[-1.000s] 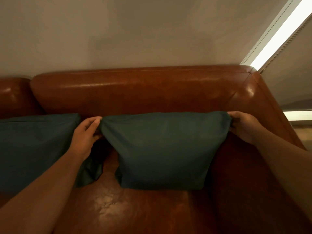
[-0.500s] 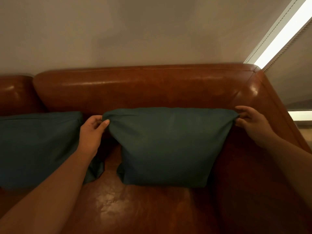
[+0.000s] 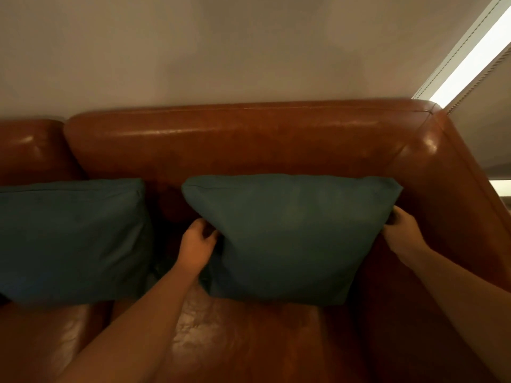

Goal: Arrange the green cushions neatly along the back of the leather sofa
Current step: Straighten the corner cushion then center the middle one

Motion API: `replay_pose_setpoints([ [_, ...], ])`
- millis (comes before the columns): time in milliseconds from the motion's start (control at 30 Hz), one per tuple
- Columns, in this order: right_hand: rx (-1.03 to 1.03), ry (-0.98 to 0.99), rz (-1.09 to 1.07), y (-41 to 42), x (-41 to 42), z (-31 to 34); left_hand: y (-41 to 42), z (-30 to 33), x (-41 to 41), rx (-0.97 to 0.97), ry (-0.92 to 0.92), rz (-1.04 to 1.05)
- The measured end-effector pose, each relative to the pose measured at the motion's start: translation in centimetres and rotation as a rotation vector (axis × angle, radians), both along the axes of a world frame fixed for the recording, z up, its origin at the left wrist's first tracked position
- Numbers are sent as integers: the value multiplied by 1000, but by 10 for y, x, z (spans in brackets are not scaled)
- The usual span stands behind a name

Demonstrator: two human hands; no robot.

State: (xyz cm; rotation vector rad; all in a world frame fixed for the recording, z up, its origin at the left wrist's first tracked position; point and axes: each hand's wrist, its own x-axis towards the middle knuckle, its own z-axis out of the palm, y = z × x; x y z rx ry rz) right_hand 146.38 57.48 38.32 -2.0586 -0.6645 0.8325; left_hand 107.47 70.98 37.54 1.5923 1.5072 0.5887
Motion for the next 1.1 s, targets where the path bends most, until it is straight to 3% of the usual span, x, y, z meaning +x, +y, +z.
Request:
replay_pose_setpoints([
  [167, 83, 19, -21, 0, -15, 1, -9, -4, 8, 206, 57, -44],
  [233, 109, 26, -36, -2, -19, 0, -10, -9, 2, 216, 26, 42],
  [367, 64, -143, -57, -4, -13, 8, -23, -11, -13, 104, -80, 386],
  [433, 12, -232, -70, -8, -23, 14, -31, -11, -11, 82, -84, 424],
  [533, 131, -218, -243, -18, -62, 20, -40, 5, 4, 274, -8, 417],
  [600, 275, -240, -248, -25, -91, 20, -48, 31, 24, 487, 50, 326],
  [667, 308, -381, -139, -28, -116, 18, -58, 55, 51, 665, 175, 84],
  [733, 237, -606, 43, -23, -132, 18, -63, 56, 72, 762, 415, -212],
  [800, 139, -759, 152, -13, -141, 15, -61, 44, 82, 741, 632, -398],
  [933, 10, -886, 208, 16, -136, 1, -46, 22, 90, 665, 739, -422],
  [1100, 3, -1008, 261, 47, -112, -14, -20, 11, 106, 737, 743, -383],
])
